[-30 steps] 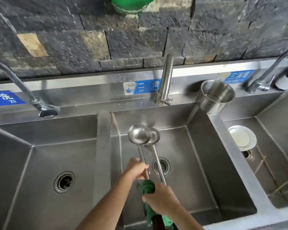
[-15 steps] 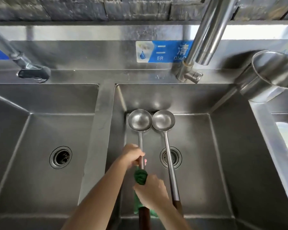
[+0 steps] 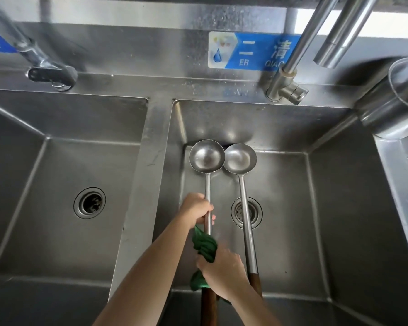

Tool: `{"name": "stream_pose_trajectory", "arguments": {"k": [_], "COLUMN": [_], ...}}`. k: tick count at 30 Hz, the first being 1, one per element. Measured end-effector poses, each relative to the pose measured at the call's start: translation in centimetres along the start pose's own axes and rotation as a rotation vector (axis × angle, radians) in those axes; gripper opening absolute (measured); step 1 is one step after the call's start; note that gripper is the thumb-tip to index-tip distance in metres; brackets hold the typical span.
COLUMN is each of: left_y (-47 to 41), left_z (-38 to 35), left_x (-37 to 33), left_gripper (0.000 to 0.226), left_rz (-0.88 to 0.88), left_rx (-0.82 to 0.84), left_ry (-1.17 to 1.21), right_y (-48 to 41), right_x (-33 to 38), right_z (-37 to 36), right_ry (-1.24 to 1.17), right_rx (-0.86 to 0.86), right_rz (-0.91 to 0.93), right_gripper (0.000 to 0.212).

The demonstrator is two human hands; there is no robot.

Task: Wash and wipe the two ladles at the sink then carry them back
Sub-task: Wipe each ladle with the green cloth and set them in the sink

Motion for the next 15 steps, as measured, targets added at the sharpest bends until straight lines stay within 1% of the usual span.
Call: {"name": "stream_pose_trajectory", "arguments": {"k": [4,6,7,9,10,11,12,13,14,15], "left_y": [0.2,0.2,0.4,0.8,1.8,3.2,4.9,6.9,9.5,11.9], "left_z": [-0.1,0.0,0.0,0.0,-0.1,-0.2,-0.4,-0.5,-0.6,-0.4], "left_x": [0.1,0.3,0.3,0.2,-0.3,-1.1,-2.1,-3.3,-4.6,-5.6], "left_gripper": [0.004,0.002,0.002,0.018,0.026,0.033,0.036,0.035,0.037,0.045], "left_rz": [-0.023,-0.027,-0.035,-0.074,-0.116,-0.190,-0.285,-0.368,-0.408,-0.402], "left_rx": [-0.008,-0.034,-0.059,-0.128,-0.159,-0.175,-0.142,-0.035,0.145,0.368], "left_ry": [-0.029,-0.097,-0.177,-0.425,-0.533,-0.592,-0.587,-0.506,-0.382,-0.251], "right_y": [1.3,2.7,3.7,5.7,6.8,7.9,8.9,9.9,10.9,12.1], "right_x": [-0.3,0.1,0.6,1.9,2.6,3.6,4.5,5.3,6.2,7.3], "right_z": [0.1,0.7,1.3,2.8,3.7,4.6,5.8,6.9,8.1,9.3], "right_ry": [0.144,0.245,0.266,0.247,0.218,0.178,0.139,0.111,0.087,0.060], "right_rx": [-0.029,-0.031,-0.027,0.001,0.023,0.061,0.109,0.159,0.205,0.248], "right_rz": [0.042,0.078,0.097,0.149,0.176,0.196,0.208,0.216,0.224,0.244], "right_gripper": [0.038,0.035,0.034,0.029,0.027,0.026,0.026,0.026,0.025,0.028]}}
Point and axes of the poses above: each hand's wrist, its own y-axis away from the middle knuckle, its own z-axis out of the back of the hand, x = y × z, the point moved 1 cm from there along -y, towards the middle knuckle, and after that the axes turned 11 degrees about x, right-handed, at the moved point
